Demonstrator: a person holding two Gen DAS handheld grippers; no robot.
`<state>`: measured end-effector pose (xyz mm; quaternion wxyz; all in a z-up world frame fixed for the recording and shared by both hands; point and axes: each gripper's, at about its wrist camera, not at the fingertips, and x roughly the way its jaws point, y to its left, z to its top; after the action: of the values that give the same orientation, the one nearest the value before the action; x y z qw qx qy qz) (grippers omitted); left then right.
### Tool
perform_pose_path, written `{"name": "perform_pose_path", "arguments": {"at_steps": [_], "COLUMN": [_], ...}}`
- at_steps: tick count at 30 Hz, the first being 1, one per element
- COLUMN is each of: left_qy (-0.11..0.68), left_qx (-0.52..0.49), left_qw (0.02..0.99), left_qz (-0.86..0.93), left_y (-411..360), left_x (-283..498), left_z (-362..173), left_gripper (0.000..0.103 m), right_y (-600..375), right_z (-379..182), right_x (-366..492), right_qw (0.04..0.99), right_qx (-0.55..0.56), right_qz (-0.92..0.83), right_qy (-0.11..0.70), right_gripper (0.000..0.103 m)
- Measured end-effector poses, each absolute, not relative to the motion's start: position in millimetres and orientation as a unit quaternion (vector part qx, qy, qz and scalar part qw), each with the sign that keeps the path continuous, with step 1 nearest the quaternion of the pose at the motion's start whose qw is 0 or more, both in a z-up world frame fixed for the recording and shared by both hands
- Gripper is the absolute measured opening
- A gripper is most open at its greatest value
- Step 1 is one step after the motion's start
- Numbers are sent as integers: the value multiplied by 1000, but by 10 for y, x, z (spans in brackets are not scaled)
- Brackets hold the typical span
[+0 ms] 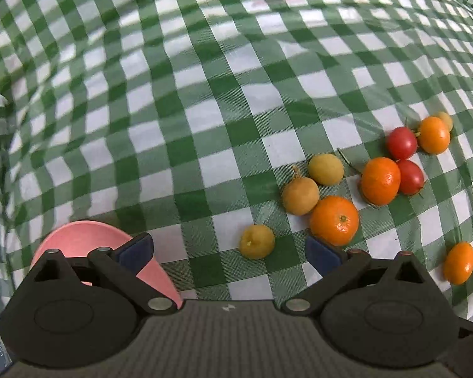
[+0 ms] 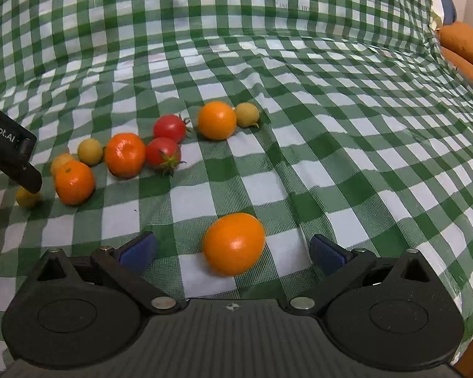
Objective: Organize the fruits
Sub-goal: 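Grasp a yellow plum with the left tool while the right tool grasps an orange, then carry the plum and orange to the pink plate and open both tools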
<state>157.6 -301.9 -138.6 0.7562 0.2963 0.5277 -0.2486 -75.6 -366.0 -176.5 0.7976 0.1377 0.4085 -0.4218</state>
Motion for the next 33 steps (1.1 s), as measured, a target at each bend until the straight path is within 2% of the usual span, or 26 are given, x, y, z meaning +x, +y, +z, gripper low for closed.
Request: {"name": "perform_pose_path", "arguments": {"at_steps": [1,2,3,4,5,6,7,18,28,33], "left_qy": [534,537,544,554,568,576,575,515,493,474], "left_qx": [297,298,301,299,291,280,270,222,189,198], "left_qw": [752,751,749,744,738,736,739,777,799,818], "left_qz": [-248,-243,-231,-224,-220,-221,-225,-287,-287,-259], "left_y": [-3029,-3041,-3061,-3069,-3060,-3043,-3010,-2819,-2350,-1981], "left_x": [1600,1635,1657,1662,1682,1696,1691,1511,1157,931], "left_z": [-1416,-1446,-1470,-1482,-1493,-1488,-1455,-958,-500,-266], "left_gripper": [97,88,70,58,28,26,26,26,26,26], "right_y": [-3673,-3689,-3701,-3699,-3692,-3685,-3674,-3673,-3567,-3350], "right_z": [-1759,-1742,-1724,-1709,-1691,-1676,-1663,-1558,-1424,-1103], "right_x": [-780,-805,-832,-848,-865,-886,-896,-956,-987,-1116], "right_qw": [796,795,793,792,793,796,799,807,829,838], "right_qx": [145,150,149,144,141,143,143,147,133,151], "right_qz": [-426,-432,-440,-447,-449,-449,-448,-462,-448,-430], "right_qy": [405,399,393,389,386,380,376,336,307,302], "right_gripper": [99,90,84,70,55,44,39,39,38,39]}}
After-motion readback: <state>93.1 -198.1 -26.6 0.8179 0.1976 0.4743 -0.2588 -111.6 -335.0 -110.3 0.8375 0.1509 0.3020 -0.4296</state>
